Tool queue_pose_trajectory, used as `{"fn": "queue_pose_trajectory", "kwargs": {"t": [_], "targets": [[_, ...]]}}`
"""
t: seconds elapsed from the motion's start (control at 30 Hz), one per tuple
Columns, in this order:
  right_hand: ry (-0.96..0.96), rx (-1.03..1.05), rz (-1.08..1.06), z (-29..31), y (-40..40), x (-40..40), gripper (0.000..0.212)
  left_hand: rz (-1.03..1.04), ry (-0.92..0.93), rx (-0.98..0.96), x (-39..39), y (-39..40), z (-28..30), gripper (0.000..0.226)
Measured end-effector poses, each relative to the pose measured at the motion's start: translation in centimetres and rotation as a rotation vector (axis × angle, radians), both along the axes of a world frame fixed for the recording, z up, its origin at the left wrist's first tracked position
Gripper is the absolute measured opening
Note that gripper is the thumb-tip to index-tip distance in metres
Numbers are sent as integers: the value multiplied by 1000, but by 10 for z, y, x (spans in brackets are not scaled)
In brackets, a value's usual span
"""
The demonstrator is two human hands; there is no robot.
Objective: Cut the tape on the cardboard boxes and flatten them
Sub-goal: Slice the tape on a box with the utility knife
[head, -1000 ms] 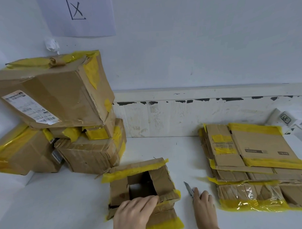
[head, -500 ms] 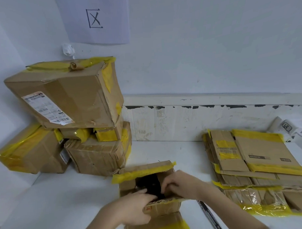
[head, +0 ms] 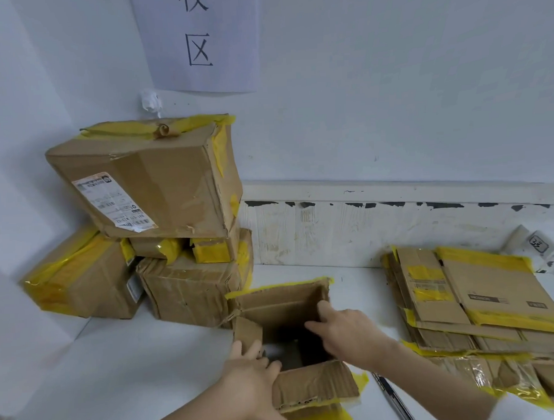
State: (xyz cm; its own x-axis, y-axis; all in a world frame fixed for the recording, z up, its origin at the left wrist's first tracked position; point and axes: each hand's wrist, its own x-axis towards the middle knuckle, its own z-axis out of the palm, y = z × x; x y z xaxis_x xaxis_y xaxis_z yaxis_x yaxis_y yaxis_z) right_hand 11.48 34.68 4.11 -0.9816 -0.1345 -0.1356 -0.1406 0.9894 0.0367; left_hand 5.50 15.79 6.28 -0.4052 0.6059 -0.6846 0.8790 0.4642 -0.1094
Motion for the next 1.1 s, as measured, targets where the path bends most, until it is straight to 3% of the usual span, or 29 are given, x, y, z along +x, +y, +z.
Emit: {"fn": "queue_pose_trajectory", "kwargs": {"t": [0.1, 0.23, 0.33, 0.47, 0.53, 0.63, 0.7, 0.87, 0.97, 1.1], "targets": [[-11, 10, -190, -3, 21, 11, 43, 31, 49, 76, 4, 2, 3, 86], [-9, -4, -280, -9, 24, 14, 45, 177, 114, 256, 11, -3, -1, 92], [13, -7, -272, -10, 23, 12, 50, 308, 222, 418, 5, -14, -2, 111], [-25, -4, -202, -5, 27, 1, 57, 413, 288, 460, -16, -25, 6, 120], [6, -180, -221, -1, 29, -3, 58, 469, 266, 485, -23, -28, 7, 118], [250, -764, -286, -7, 31, 6, 52, 465, 273, 550, -26, -33, 3, 115], [388, -994, -416, -24, 42, 15, 57, 442, 285, 590, -26, -36, -2, 112], [-160, -969, -337, -47, 57, 9, 108, 386, 366, 622, -32, -41, -7, 105], [-278, -1062, -268, -46, 55, -7, 126, 379, 366, 640, -38, -41, -9, 103], [-297, -1113, -264, -47, 57, -21, 123, 374, 305, 707, -49, -46, -12, 100]]}}
